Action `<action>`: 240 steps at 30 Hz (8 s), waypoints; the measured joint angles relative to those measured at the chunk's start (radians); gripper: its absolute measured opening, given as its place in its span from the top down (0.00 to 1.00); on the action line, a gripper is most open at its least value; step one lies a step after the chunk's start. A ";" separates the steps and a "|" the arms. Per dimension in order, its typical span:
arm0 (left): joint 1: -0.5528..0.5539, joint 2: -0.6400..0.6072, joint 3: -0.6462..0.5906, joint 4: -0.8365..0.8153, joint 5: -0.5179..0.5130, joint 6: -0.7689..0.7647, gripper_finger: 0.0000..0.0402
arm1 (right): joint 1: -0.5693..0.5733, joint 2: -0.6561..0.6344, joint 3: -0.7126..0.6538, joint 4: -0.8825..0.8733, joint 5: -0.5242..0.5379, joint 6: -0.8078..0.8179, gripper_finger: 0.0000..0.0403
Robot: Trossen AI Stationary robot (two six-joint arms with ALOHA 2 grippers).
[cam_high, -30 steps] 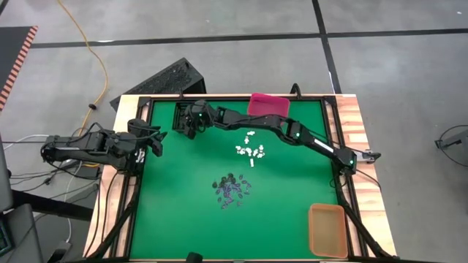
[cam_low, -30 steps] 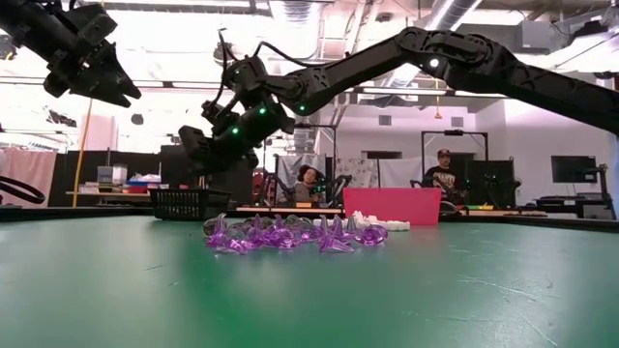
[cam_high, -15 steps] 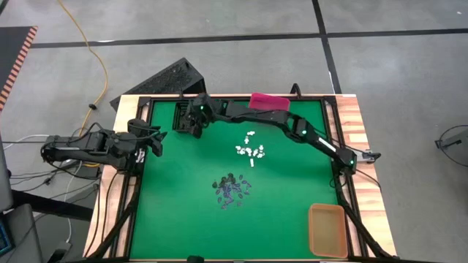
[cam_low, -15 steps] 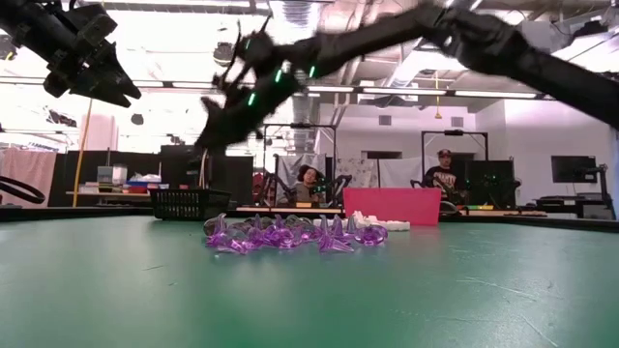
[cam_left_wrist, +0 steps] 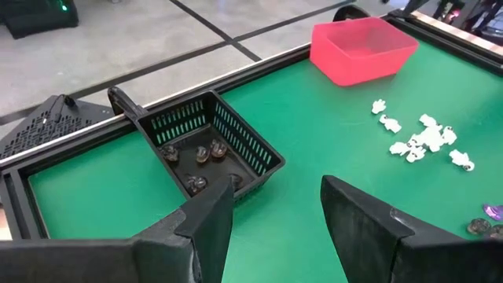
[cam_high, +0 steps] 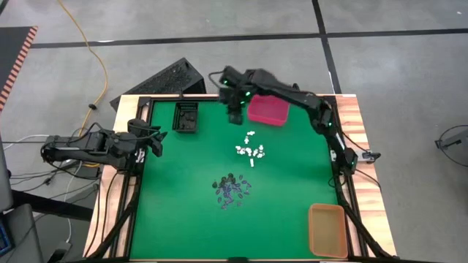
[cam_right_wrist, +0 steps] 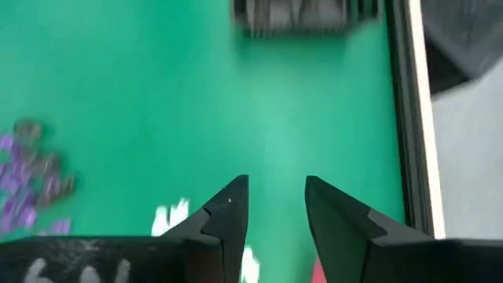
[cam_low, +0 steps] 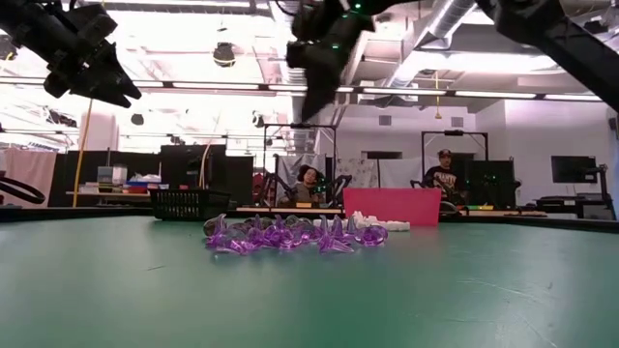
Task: Sort Halloween decoration
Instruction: Put the brown skull toy into the black bin
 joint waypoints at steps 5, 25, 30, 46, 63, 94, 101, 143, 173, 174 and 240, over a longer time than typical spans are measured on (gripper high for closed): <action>0.000 0.000 0.000 0.000 0.001 0.000 0.54 | -0.046 -0.101 -0.002 -0.195 -0.010 -0.041 0.68; 0.000 0.000 0.000 0.000 0.006 -0.018 0.54 | 0.088 -0.998 -1.356 0.980 0.089 0.289 0.77; 0.000 0.000 0.000 0.000 0.005 -0.020 0.55 | 0.193 -0.940 -1.531 1.232 0.111 0.346 0.77; 0.000 0.000 0.000 -0.009 0.017 -0.056 0.54 | 0.387 -0.519 -1.556 1.644 0.087 0.344 0.45; 0.000 0.000 0.000 -0.017 0.052 -0.082 0.55 | 0.415 -0.270 -1.367 1.585 0.037 0.351 0.46; 0.000 0.000 0.000 -0.031 0.049 -0.090 0.54 | 0.409 -0.196 -1.349 1.538 0.041 0.328 0.47; 0.000 0.000 0.000 -0.031 0.045 -0.090 0.54 | 0.406 -0.196 -1.349 1.532 0.045 0.328 0.61; 0.000 0.000 0.000 -0.032 0.027 -0.086 0.55 | 0.207 -0.140 -0.904 1.469 0.078 0.201 0.74; 0.001 0.018 0.000 -0.048 0.022 -0.090 0.54 | 0.133 0.281 -0.256 1.194 0.114 0.215 0.53; 0.001 0.018 0.000 -0.048 0.021 -0.090 0.54 | 0.130 0.279 -0.256 1.186 0.114 0.224 0.52; 0.001 0.026 0.000 -0.051 0.050 -0.111 0.54 | 0.423 -0.356 -1.327 1.341 -0.114 0.160 0.58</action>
